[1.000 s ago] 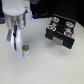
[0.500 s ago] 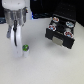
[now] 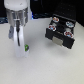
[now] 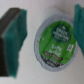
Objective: Open the kcup holder, insert the kcup into the holder, and close the kcup holder
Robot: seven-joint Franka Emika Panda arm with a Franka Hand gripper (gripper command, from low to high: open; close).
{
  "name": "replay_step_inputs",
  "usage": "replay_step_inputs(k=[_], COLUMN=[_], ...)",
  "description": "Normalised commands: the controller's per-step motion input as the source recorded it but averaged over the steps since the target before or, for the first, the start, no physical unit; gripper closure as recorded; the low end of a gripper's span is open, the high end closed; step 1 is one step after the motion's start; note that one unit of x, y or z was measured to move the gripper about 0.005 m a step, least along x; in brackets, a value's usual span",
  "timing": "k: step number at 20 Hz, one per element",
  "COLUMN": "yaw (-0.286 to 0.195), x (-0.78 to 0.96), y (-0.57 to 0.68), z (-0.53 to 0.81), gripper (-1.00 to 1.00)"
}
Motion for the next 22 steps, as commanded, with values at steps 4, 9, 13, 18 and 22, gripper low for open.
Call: replay_step_inputs(k=[4,9,13,18,22], yaw=[0.075,0.02,-0.002,-0.062,-0.068], x=[0.13,0.0,-0.33,-0.48,-0.13], y=[0.39,0.2,0.01,-0.18,-0.25], z=[-0.01,-0.17,-0.23,-0.16,-0.06], gripper=[-1.0,-1.0,-1.0,-1.0,-1.0])
